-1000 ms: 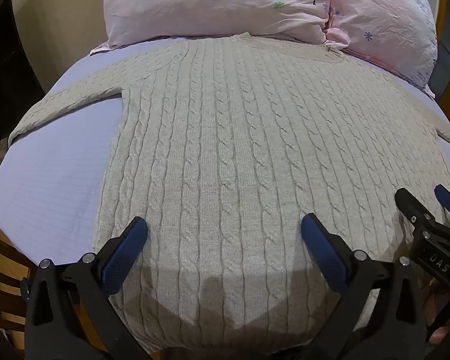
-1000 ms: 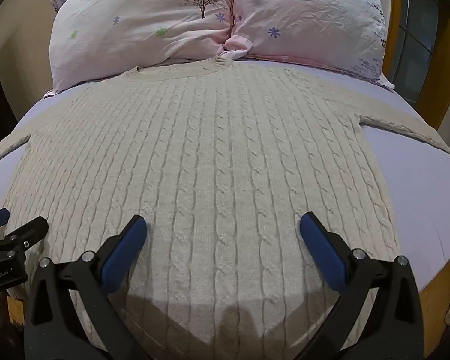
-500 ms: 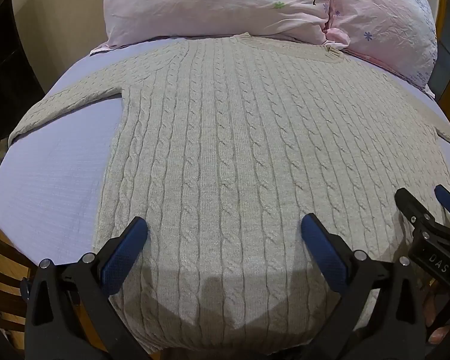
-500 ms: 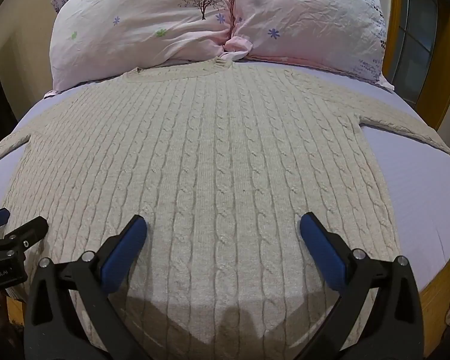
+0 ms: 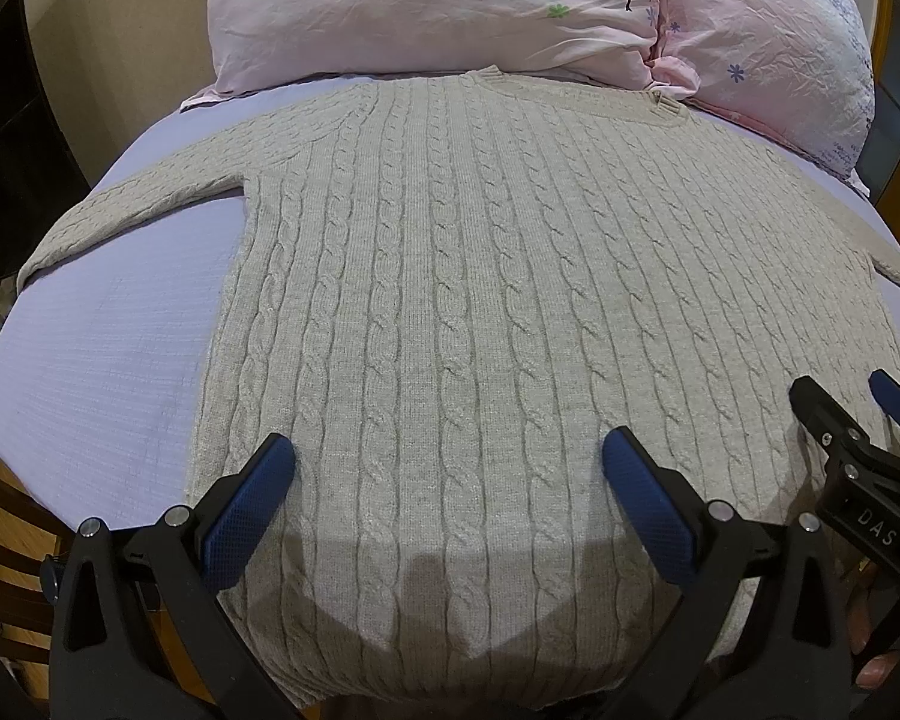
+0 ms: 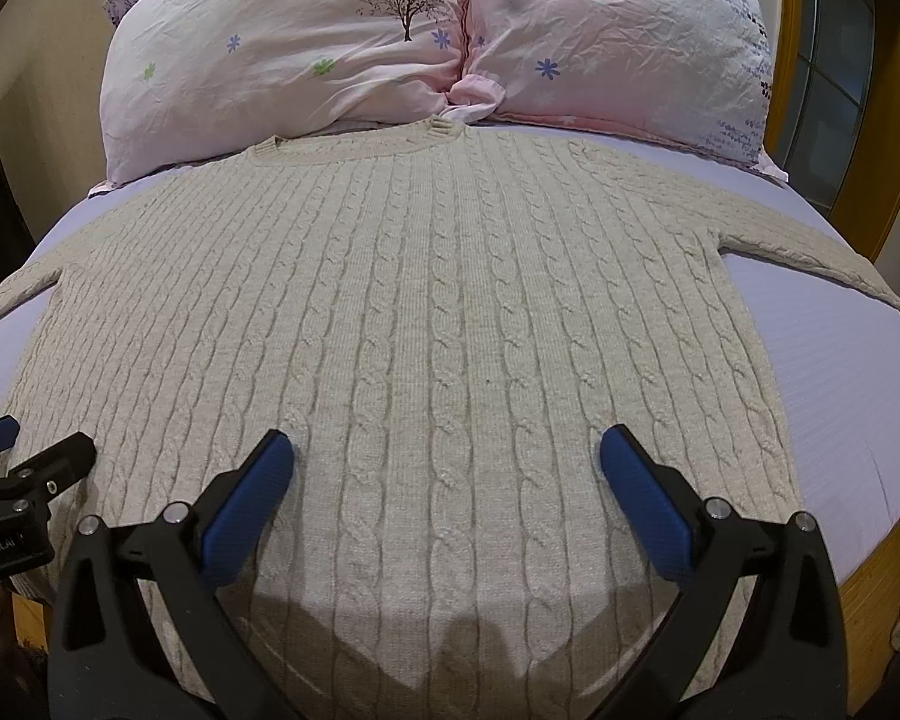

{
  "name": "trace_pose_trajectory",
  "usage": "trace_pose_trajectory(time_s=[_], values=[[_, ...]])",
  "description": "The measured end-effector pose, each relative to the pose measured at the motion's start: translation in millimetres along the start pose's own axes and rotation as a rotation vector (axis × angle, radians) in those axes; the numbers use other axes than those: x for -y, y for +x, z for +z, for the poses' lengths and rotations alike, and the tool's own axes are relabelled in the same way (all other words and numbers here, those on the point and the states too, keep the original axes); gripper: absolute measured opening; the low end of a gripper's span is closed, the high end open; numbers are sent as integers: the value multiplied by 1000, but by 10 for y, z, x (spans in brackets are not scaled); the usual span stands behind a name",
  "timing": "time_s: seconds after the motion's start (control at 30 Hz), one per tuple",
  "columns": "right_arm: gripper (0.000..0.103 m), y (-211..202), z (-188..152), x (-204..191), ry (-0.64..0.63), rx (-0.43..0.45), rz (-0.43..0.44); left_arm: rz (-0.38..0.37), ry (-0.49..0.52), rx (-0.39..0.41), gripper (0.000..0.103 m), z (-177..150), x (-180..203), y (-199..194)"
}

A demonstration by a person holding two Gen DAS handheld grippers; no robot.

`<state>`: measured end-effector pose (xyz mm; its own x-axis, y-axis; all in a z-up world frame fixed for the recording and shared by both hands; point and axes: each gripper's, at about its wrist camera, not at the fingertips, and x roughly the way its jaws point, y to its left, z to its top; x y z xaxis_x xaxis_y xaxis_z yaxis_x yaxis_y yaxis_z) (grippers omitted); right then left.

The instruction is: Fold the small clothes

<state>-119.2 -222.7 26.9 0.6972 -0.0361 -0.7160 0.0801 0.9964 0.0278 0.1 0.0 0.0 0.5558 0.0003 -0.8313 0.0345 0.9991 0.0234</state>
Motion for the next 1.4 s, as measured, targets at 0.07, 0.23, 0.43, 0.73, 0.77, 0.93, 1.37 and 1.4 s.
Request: trace_pose_trajectory(time_s=[0.07, 0.23, 0.43, 0.73, 0.77, 0.93, 1.37, 1.4], values=[[101, 5, -1, -2, 0, 1, 0, 0, 0, 0, 102, 0, 0, 0], [101, 17, -4, -7, 0, 2, -1, 0, 0, 1, 102, 0, 0, 0], [101, 31, -7, -14, 0, 3, -1, 0, 0, 1, 102, 0, 0, 0], [101, 51, -15, -25, 0, 6, -1, 0, 0, 2, 102, 0, 0, -1], [101, 56, -12, -25, 0, 6, -2, 0, 0, 2, 102, 1, 0, -1], [101, 68, -15, -30, 0, 7, -2, 0, 0, 3, 102, 1, 0, -1], [101, 74, -20, -32, 0, 10, -3, 0, 0, 4, 102, 0, 0, -2], [101, 74, -21, -32, 0, 10, -3, 0, 0, 4, 102, 0, 0, -2]])
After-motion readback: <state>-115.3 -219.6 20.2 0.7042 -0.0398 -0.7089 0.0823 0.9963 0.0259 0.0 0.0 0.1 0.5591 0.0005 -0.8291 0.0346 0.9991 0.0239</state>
